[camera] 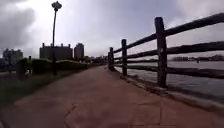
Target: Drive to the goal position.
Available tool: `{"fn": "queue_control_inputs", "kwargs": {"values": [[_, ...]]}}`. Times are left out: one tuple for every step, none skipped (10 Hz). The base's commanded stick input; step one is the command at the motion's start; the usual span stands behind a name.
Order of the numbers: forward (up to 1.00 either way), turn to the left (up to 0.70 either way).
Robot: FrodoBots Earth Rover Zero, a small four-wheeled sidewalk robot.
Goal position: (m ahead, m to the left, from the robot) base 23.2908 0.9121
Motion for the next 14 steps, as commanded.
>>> {"fn": "queue_control_inputs", "kwargs": {"values": [[0.98,0.31],[0.98,0.0],[0.98,0.0],[0.98,0.0],[0.98,0.0],[0.98,0.0],[0.98,0.28],[0.98,0.32],[0.98,0.0],[0.98,0.0],[0.98,0.0],[0.98,0.0],[0.98,0.0],[0.98,0.0]]}}
